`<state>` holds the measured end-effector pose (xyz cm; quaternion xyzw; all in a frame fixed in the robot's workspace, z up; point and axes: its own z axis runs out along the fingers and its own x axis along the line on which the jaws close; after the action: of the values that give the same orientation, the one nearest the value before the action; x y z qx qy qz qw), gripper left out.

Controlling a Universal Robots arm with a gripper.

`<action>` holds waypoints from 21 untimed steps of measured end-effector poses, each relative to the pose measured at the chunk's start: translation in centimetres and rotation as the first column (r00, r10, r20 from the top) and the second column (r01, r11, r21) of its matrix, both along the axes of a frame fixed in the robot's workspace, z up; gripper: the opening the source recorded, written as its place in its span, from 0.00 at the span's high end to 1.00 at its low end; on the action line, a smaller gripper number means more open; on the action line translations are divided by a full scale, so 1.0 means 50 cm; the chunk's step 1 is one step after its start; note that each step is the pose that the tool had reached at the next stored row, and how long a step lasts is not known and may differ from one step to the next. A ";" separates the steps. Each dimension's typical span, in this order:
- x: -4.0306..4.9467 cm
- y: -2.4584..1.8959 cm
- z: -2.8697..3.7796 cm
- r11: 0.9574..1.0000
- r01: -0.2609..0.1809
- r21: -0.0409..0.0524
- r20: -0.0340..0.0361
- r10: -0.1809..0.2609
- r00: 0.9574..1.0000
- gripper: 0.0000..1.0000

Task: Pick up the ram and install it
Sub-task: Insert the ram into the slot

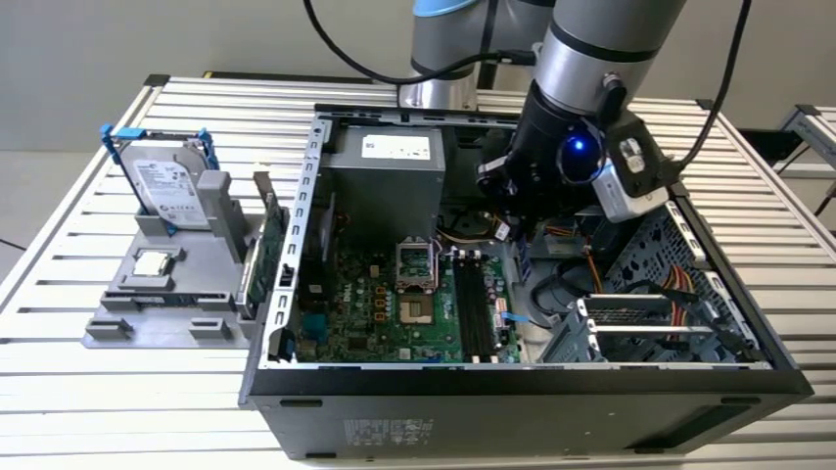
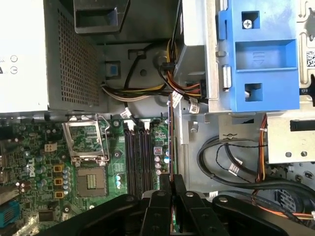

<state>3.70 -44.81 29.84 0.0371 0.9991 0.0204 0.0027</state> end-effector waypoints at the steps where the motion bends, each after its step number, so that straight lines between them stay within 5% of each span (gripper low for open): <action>1: 0.000 -0.0001 -0.001 1.000 0.000 0.000 0.000 0.000 1.000 1.00; 21: 0.000 0.0000 -0.033 1.000 0.001 -0.012 0.000 -0.001 1.000 1.00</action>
<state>3.68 -44.81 28.21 0.0376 0.9992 0.0144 0.0027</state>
